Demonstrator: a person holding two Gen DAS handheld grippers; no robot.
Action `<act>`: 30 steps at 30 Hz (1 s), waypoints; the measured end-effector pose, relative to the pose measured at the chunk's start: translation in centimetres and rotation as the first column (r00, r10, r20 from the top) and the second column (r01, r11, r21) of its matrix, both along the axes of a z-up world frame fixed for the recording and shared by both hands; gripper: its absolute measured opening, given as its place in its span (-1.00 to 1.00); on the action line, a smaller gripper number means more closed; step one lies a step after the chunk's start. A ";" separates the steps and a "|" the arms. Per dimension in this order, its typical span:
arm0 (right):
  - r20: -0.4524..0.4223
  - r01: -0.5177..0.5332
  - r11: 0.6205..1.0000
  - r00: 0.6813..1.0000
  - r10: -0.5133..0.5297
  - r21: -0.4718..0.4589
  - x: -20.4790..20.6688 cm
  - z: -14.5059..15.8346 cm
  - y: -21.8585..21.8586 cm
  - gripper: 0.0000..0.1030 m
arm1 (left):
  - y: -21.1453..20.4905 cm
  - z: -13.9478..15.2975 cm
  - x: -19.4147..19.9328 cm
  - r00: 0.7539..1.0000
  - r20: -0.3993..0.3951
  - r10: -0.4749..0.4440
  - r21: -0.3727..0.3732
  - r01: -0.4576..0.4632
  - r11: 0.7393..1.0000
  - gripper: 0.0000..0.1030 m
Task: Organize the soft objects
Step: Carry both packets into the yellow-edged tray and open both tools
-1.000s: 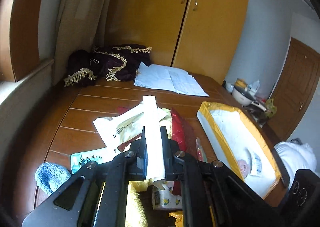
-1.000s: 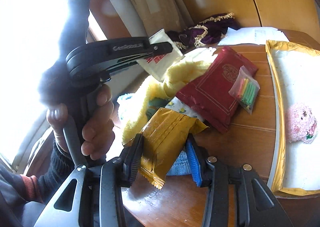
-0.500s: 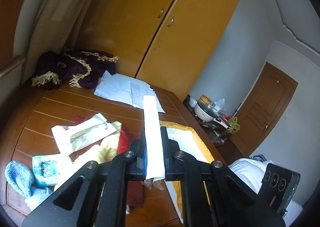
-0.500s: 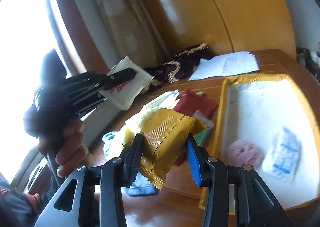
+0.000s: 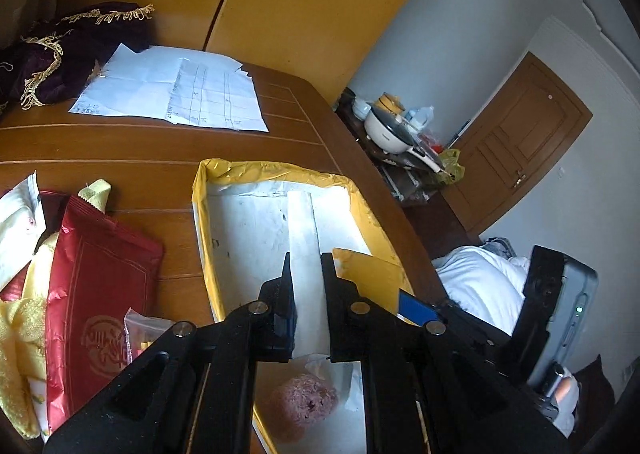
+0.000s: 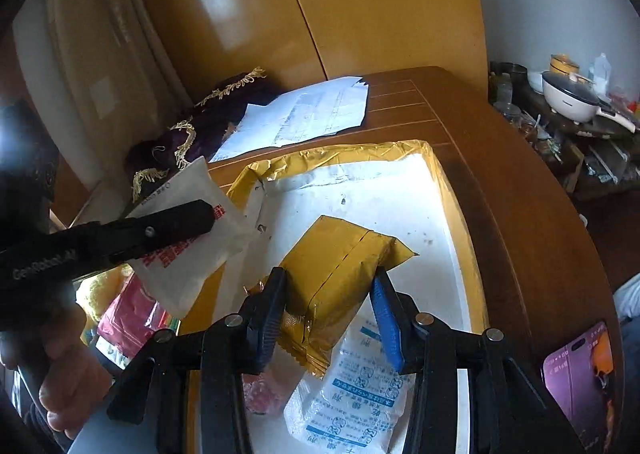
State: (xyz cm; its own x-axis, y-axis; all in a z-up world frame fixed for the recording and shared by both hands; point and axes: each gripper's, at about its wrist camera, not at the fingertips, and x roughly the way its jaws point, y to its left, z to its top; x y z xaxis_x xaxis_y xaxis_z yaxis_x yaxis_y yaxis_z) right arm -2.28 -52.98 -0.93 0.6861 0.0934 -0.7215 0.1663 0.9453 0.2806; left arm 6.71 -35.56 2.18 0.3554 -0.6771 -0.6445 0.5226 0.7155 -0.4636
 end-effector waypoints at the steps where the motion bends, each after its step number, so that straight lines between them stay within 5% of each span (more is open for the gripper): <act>1: -0.028 0.027 1.000 0.999 -0.028 -0.008 -0.1 -0.5 0.0 -0.15 | -0.2 -0.5 0.2 1.000 -0.016 -0.009 0.005 0.009 1.000 -0.86; 4: -0.050 0.086 0.994 0.995 -0.082 0.074 -0.7 -1.2 -1.0 -0.15 | -0.6 -1.8 0.5 0.998 -0.060 -0.026 0.018 0.027 0.999 -0.86; 16: -0.088 0.165 0.978 0.984 -0.154 0.130 -1.1 -1.9 -1.3 -0.09 | -1.2 -3.3 0.2 0.995 -0.088 -0.043 0.056 0.048 0.997 -0.78; 22: -0.020 0.177 0.976 0.984 -0.176 0.127 -2.0 -0.7 -1.2 0.05 | -1.0 -2.4 -0.4 0.991 -0.096 -0.089 -0.002 0.089 0.996 -0.03; 30: 0.215 0.107 0.986 0.967 -0.133 0.129 -5.7 3.6 2.1 0.44 | 6.4 1.7 -2.7 0.997 -0.008 0.079 -0.101 -0.080 0.992 0.41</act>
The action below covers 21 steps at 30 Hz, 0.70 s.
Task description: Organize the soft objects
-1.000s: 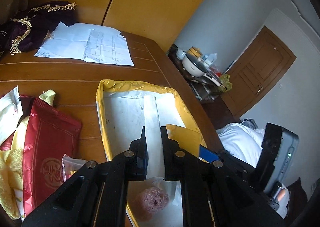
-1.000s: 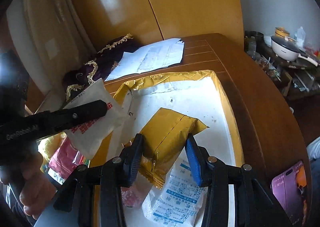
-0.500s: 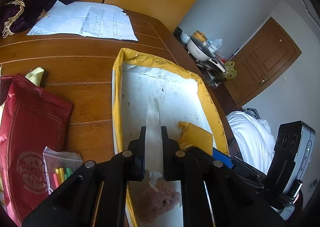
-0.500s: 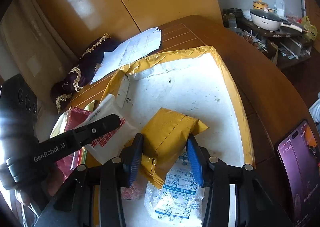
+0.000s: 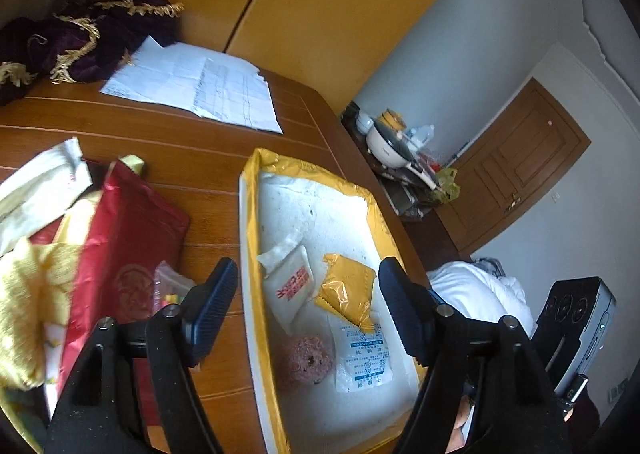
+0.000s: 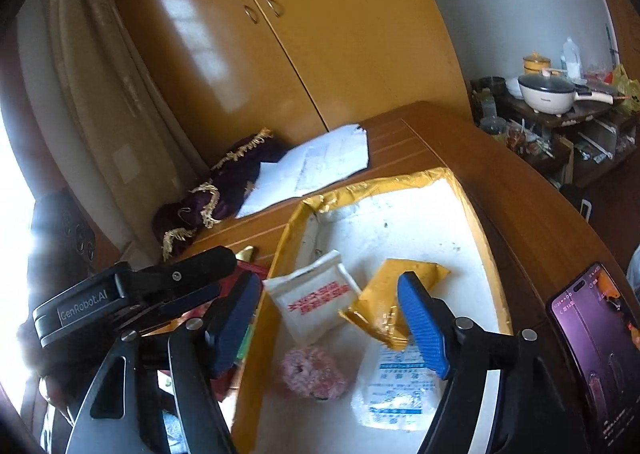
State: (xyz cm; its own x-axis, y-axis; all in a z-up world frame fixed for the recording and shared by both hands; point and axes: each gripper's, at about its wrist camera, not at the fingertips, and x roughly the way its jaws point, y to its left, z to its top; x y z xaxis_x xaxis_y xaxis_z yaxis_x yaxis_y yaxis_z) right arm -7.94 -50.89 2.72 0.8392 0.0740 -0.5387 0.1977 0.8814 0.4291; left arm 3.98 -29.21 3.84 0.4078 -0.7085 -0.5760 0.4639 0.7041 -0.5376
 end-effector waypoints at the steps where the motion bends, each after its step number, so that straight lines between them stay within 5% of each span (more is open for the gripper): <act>1: 0.016 -0.006 1.000 1.000 0.006 0.003 -0.3 0.3 0.7 0.44 | 1.4 0.2 -0.5 1.000 0.016 0.025 -0.016 -0.025 1.000 0.41; 5: 0.070 -0.085 0.993 0.994 0.080 0.079 -0.8 0.3 4.0 0.46 | 6.6 0.8 -2.4 0.982 0.112 0.151 -0.001 -0.152 0.988 0.42; 8: 0.077 -0.155 0.979 0.986 0.146 0.131 -0.7 -0.6 7.0 0.46 | 10.5 0.5 -3.7 0.941 0.195 0.277 0.047 -0.291 0.956 0.42; 15: 0.009 -0.309 0.947 0.951 0.310 0.087 0.7 -2.2 13.4 0.46 | 16.9 -2.1 -4.2 0.894 0.148 0.423 0.053 -0.434 0.899 0.42; 21: -0.004 -0.333 0.940 0.942 0.334 0.070 0.8 -2.5 14.2 0.46 | 16.7 -2.4 -4.7 0.886 0.174 0.429 0.066 -0.445 0.893 0.42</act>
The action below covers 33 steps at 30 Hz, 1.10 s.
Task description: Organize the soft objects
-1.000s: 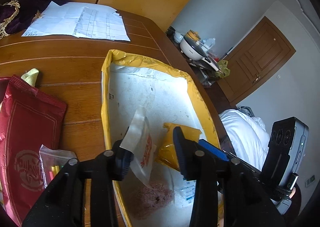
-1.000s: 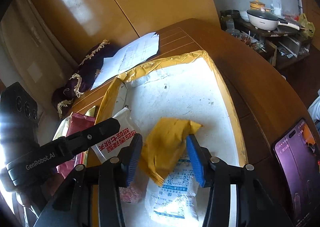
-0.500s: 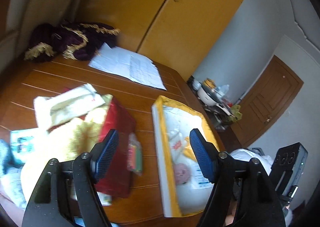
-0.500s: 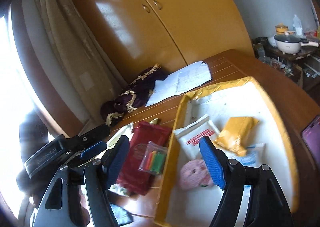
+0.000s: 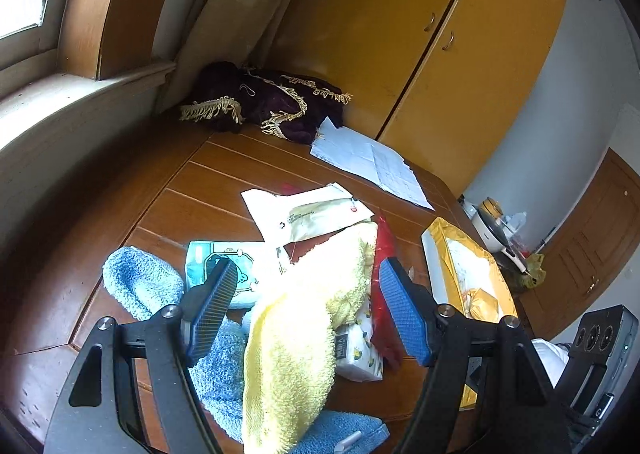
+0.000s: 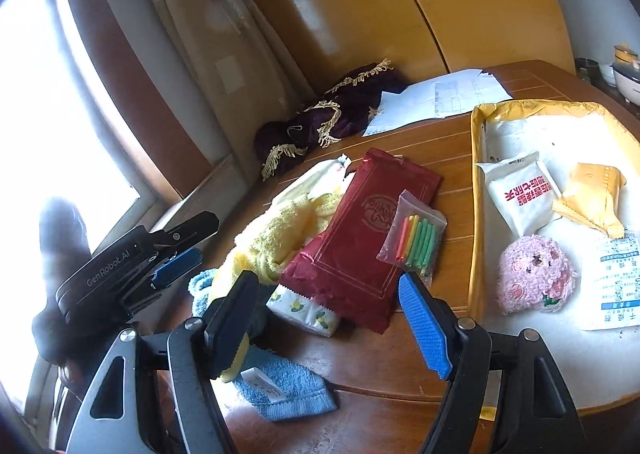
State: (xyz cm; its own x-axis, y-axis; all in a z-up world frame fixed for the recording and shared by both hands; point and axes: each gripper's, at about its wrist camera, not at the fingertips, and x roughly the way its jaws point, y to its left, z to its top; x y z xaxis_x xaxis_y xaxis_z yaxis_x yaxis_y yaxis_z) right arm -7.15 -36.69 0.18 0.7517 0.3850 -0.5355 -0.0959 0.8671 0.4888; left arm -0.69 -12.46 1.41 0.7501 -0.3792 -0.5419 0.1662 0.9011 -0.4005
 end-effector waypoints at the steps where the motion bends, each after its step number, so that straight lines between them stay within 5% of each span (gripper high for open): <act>1: -0.001 0.000 1.000 1.000 0.000 -0.001 -0.1 0.0 -0.1 0.46 | -0.2 0.0 -0.2 1.000 0.003 -0.004 0.009 0.004 1.000 0.42; 33: -0.027 0.002 1.000 1.000 -0.002 0.004 -0.2 -0.7 -0.4 0.46 | -1.7 -0.4 -0.7 0.999 0.009 -0.032 0.043 0.031 0.999 0.42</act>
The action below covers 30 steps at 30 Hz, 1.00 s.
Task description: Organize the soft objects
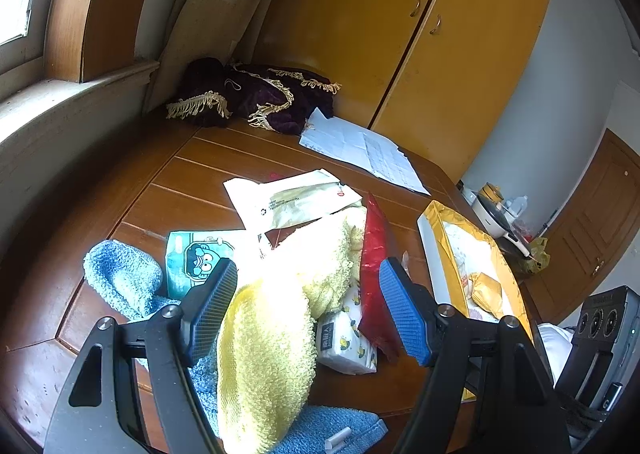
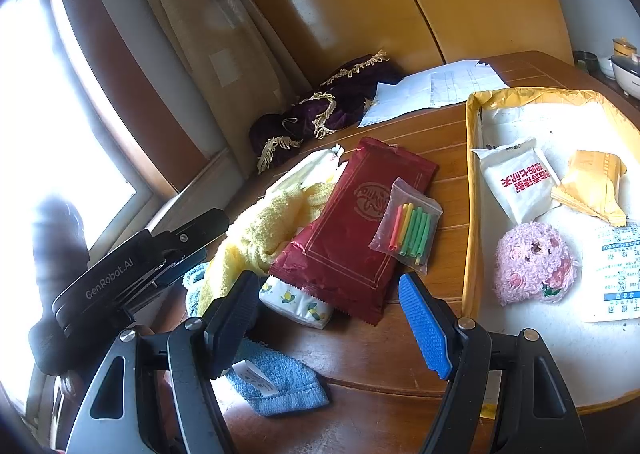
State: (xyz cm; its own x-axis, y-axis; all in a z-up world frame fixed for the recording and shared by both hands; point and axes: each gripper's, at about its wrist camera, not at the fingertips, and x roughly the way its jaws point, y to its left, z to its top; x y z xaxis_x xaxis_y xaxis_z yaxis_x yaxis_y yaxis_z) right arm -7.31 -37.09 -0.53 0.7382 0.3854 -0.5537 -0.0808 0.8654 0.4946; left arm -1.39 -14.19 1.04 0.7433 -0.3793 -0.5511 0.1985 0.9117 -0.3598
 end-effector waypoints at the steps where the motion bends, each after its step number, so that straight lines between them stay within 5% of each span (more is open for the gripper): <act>1: -0.001 0.002 1.000 1.000 -0.002 0.001 0.0 0.0 0.0 0.46 | 0.0 0.1 0.0 1.000 0.003 0.001 0.003 -0.001 1.000 0.42; 30: -0.008 0.001 1.000 1.000 -0.001 -0.010 0.0 -0.4 0.1 0.46 | 0.1 0.0 0.2 1.000 -0.010 0.002 -0.002 -0.002 1.000 0.42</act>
